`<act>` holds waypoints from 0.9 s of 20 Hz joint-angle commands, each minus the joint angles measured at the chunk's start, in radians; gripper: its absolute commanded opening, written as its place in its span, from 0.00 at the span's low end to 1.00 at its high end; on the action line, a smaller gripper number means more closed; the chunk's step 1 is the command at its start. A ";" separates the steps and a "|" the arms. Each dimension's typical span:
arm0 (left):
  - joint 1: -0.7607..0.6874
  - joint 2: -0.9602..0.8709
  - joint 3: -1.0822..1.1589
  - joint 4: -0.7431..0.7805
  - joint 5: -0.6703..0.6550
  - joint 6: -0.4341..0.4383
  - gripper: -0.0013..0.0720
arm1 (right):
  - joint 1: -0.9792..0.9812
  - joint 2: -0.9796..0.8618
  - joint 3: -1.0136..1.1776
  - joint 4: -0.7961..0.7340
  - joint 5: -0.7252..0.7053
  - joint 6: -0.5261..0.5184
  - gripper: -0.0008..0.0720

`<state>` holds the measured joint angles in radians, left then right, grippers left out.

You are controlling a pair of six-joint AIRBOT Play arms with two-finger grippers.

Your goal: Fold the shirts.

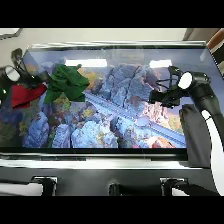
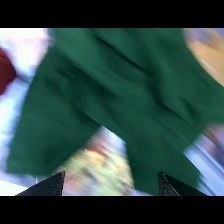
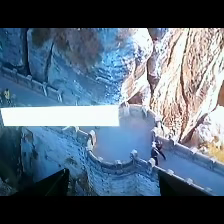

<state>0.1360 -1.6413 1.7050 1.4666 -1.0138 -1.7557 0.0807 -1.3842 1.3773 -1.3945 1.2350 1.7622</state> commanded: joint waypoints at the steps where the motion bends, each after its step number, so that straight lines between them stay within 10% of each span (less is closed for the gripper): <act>1: 0.097 -0.270 0.338 -0.056 -0.155 -0.006 1.00 | 0.001 -0.001 0.000 0.025 -0.016 0.001 0.88; 10: 0.048 -0.507 0.346 -0.405 0.056 0.159 1.00 | 0.001 -0.002 0.000 0.090 -0.005 0.012 0.88; 11: 0.050 -0.514 0.346 -0.405 0.047 0.159 0.91 | 0.001 -0.002 0.000 0.104 0.003 0.012 0.88; 13: 0.060 -0.511 0.347 -0.416 0.016 0.159 0.05 | 0.001 -0.002 0.000 0.116 0.015 0.011 0.88; 18: 0.071 -0.323 0.347 -0.603 0.016 0.326 0.05 | -0.002 0.017 0.040 0.050 -0.003 -0.082 0.88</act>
<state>0.2081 -2.0617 2.0502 0.9745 -0.9997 -1.5513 0.0799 -1.3788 1.3918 -1.3083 1.2304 1.7374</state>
